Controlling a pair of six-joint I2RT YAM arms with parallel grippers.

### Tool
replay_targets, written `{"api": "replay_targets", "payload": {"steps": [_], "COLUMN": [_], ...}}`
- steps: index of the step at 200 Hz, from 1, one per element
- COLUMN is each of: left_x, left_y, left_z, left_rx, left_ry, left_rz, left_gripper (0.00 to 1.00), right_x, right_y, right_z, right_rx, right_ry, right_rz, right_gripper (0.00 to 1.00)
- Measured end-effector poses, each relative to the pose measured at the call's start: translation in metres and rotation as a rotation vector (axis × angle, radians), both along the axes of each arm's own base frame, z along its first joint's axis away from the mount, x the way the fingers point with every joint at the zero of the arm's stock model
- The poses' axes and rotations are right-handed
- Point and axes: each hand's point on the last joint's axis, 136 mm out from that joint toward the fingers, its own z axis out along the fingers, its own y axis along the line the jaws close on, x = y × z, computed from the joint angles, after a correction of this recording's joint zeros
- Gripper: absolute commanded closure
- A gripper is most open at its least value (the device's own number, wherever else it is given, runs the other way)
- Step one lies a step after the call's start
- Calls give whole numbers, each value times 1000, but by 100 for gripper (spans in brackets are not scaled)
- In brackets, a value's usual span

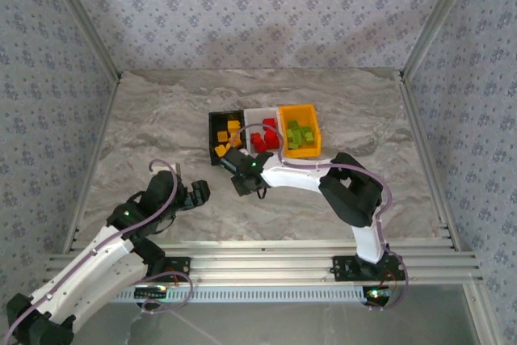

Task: Sort the legos into containers by color

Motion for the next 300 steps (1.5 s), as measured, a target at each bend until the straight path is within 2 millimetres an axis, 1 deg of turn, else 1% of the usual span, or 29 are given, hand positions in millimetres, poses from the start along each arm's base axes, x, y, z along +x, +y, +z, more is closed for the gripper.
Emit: {"api": "replay_targets", "payload": {"steps": [23, 43, 66, 78, 91, 98, 103, 106, 111, 113, 117, 122, 130, 142, 158, 161, 166, 168, 176, 190, 199, 215, 232, 240, 268, 288, 298, 300], "left_x": [0, 0, 0, 0, 0, 0, 0, 0, 1, 1, 1, 1, 2, 2, 3, 3, 3, 3, 3, 3, 3, 3, 3, 2, 2, 3, 4, 4], "left_y": [0, 0, 0, 0, 0, 0, 0, 0, -1, -1, -1, -1, -1, -2, -2, -2, -2, -2, -3, -2, -2, -2, -3, -3, -3, -4, -6, -6], "left_z": [0, -1, -1, -1, -1, -1, 0, 0, 0, 0, 0, 0, 1, 1, 1, 1, 1, 0, 0, 0, 0, -2, -4, -5, -9, -10, -10, -10], "left_rx": [0, 0, 0, 0, 0, 0, -2, -2, -3, -4, -4, -5, -6, -8, -8, -8, -8, -8, -9, -9, -9, -8, -5, -3, 6, 6, 3, 2], "left_ry": [0, 2, 2, 2, 2, 0, -1, -2, -3, -4, -4, -6, -8, -10, -9, -9, -8, -7, -6, -6, -5, 0, 8, 10, 23, 28, 28, 29], "left_rz": [0, -1, -1, -1, -1, -1, 0, -1, -1, 0, -1, 0, 0, -1, 0, 0, 0, -2, -2, -1, -1, -2, -4, -4, -4, -7, -12, -13], "left_gripper": [0, 0, 0, 0, 0, 0, 1, 0, 0, 0, 0, 0, 0, 0, 0, 0, 0, 0, 0, 0, 0, 0, 0, 0, 0, 0, 0, 0], "right_x": [0, 0, -3, -7, -13, -14, -14, -13, -13, -11, -10, -6, 3, 23, 53, 60, 66, 73, 82, 102, 110, 119, 126, 128, 143, 150, 151, 151], "right_y": [-2, -3, -5, -8, -12, -12, -11, -10, -9, -9, -9, -9, -10, -13, -24, -27, -29, -33, -38, -43, -44, -46, -48, -48, -43, -39, -39, -39], "right_z": [-8, -9, -8, 0, 17, 33, 40, 51, 60, 67, 73, 87, 100, 119, 128, 128, 128, 126, 122, 106, 94, 73, 62, 60, 66, 63, 60, 59], "right_rx": [-16, -18, -12, 1, 23, 50, 65, 88, 107, 119, 130, 156, 181, 221, 242, 243, 243, 239, 231, 206, 189, 158, 136, 134, 154, 161, 158, 158], "right_ry": [9, 6, -1, -9, -21, -38, -46, -61, -73, -81, -88, -106, -124, -149, -167, -169, -169, -168, -163, -145, -131, -104, -86, -83, -98, -98, -94, -92], "right_rz": [-13, -20, -17, -12, -5, -3, -3, -3, -3, -3, -5, -13, -28, -70, -136, -152, -163, -182, -202, -240, -254, -271, -286, -293, -308, -321, -325, -328], "right_gripper": [67, 74, 78, 78, 78, 77, 77, 77, 77, 77, 77, 77, 76, 75, 75, 75, 75, 75, 75, 75, 75, 74, 74, 73, 70, 62, 57, 55]}}
